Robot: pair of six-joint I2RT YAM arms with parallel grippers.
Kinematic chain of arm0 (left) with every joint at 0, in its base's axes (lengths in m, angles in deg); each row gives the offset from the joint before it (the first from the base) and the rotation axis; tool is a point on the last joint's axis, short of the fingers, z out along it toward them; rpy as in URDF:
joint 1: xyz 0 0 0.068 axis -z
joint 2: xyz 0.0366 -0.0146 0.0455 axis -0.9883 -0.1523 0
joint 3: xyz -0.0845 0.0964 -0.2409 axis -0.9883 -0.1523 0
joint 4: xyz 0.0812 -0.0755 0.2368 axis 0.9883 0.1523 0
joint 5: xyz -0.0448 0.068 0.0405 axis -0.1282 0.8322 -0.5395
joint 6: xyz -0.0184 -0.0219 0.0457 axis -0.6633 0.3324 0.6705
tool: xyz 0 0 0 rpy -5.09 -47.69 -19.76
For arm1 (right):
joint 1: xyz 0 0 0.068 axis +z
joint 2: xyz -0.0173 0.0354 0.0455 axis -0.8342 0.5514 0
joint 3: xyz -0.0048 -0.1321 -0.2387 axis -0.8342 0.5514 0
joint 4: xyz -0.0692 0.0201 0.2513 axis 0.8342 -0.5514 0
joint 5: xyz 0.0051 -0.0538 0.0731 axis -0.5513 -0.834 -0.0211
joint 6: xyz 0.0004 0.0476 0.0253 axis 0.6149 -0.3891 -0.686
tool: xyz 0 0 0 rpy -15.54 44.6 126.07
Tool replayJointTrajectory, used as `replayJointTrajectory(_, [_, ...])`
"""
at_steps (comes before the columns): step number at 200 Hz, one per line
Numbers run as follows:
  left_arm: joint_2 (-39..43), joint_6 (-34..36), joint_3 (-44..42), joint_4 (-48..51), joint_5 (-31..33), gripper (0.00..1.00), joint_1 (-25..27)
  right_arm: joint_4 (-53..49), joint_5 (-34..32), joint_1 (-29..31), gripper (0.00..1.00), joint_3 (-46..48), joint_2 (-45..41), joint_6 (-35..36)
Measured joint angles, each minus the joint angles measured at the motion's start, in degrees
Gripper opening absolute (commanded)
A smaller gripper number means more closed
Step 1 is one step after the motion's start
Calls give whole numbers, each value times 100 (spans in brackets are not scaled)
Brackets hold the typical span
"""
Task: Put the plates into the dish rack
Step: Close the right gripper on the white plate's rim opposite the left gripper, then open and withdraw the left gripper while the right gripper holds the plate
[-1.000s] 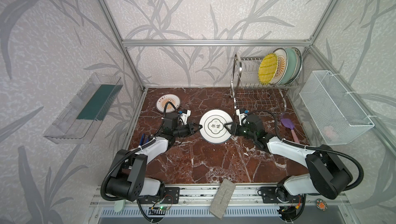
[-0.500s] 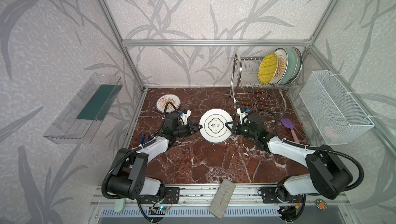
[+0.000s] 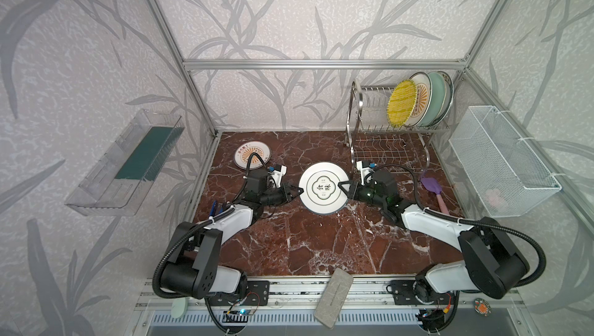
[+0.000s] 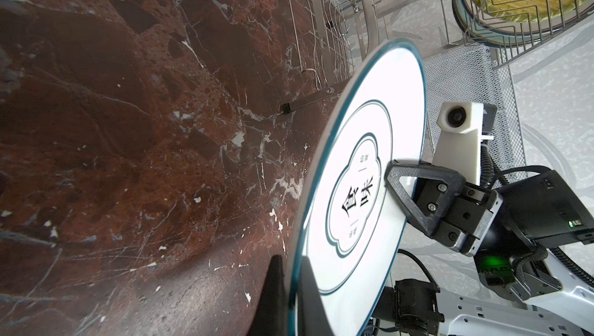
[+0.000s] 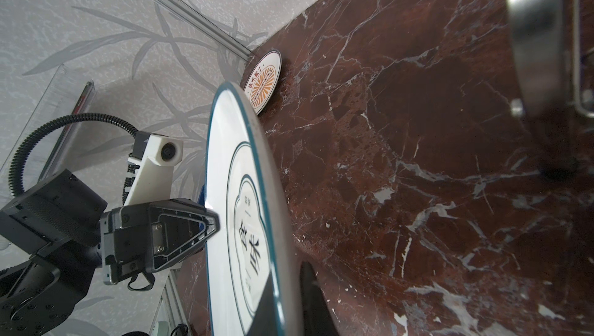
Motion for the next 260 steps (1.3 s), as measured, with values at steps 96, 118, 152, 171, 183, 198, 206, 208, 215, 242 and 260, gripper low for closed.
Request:
replayJointTrajectory(96, [-4, 114, 177, 374, 66, 6, 26, -7, -24, -7, 0, 0, -13, 0])
replayJointTrajectory(118, [-55, 105, 201, 437, 103, 11, 33, -13, -37, -4, 0, 0, -17, 48])
replayJointTrajectory(152, [-203, 37, 269, 509, 160, 21, 33, -116, -76, 15, 0, 0, -22, 232])
replayJointTrajectory(171, [-216, 20, 280, 511, 190, 28, 33, -219, -103, 17, 0, 0, -22, 310])
replayJointTrajectory(183, [-219, 11, 297, 501, 203, 35, 33, -262, -111, 17, 0, 7, -22, 345])
replayJointTrajectory(198, [-219, -9, 321, 503, 225, 41, 33, -328, -127, 17, 0, 13, -22, 402])
replayJointTrajectory(206, [-221, -7, 348, 511, 245, 43, 33, -369, -138, 17, 0, 15, -22, 426])
replayJointTrajectory(208, [-221, 2, 356, 516, 249, 44, 33, -378, -136, 17, 0, 17, -22, 426])
replayJointTrajectory(215, [-219, 2, 378, 516, 264, 45, 33, -422, -153, 17, 0, 20, -22, 444])
replayJointTrajectory(242, [-214, 66, 468, 647, 354, 47, 33, -566, -173, 15, 0, 22, -22, 483])
replayJointTrajectory(260, [-160, 133, 525, 855, 448, 47, 35, -603, -199, 15, 0, 22, -26, 522])
